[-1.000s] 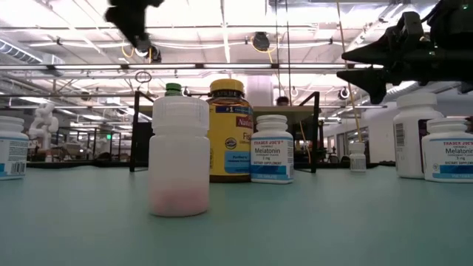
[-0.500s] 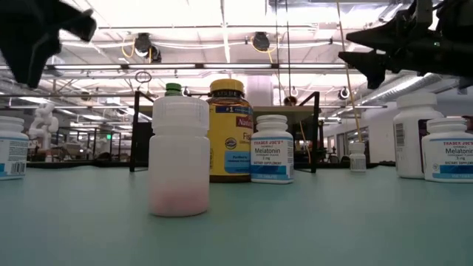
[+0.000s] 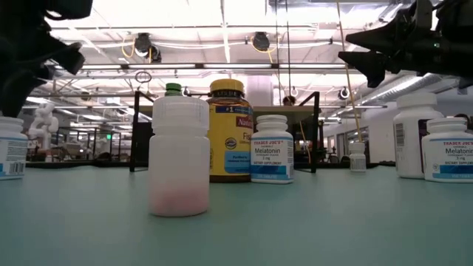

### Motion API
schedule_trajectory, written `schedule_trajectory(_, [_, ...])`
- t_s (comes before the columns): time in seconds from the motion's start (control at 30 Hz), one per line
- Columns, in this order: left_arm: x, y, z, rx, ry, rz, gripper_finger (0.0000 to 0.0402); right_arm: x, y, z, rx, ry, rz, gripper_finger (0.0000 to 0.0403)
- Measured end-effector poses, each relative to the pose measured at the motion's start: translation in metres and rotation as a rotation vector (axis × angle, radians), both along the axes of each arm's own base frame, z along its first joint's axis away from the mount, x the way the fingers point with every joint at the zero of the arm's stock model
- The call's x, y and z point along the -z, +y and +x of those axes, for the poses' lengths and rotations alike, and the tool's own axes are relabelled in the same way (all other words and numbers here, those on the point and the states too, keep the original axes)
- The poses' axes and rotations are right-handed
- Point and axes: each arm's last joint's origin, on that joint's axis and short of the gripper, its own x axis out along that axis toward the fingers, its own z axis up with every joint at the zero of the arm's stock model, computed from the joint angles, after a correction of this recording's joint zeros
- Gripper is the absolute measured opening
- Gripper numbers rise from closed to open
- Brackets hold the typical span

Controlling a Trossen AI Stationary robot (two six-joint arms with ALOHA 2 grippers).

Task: Pick and place medicine bottles onto shelf by color
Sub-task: Put the left white and blue pill bottle on the shelf

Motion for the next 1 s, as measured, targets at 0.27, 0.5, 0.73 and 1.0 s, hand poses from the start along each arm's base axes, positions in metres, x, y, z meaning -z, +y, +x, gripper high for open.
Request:
schedule_trajectory(0.27, [0.008,-0.001,0.005,0.078,-0.063,-0.022,0.0251,0.001,0.000,0.000,-0.006,0.005,0.026,0.0226])
schedule_trajectory(0.5, [0.018,0.000,0.001,0.062,-0.028,-0.027,0.0250,0.001,0.000,0.000,-0.006,0.002,0.028,0.0226])
schedule_trajectory(0.73, [0.016,-0.001,0.002,0.052,-0.033,-0.044,0.0188,-0.001,0.000,0.000,-0.006,-0.018,0.023,0.0226])
schedule_trajectory(1.0, [-0.009,0.001,0.015,0.016,-0.120,-0.066,0.0165,-0.002,0.000,0.000,-0.003,-0.021,0.023,0.0226])
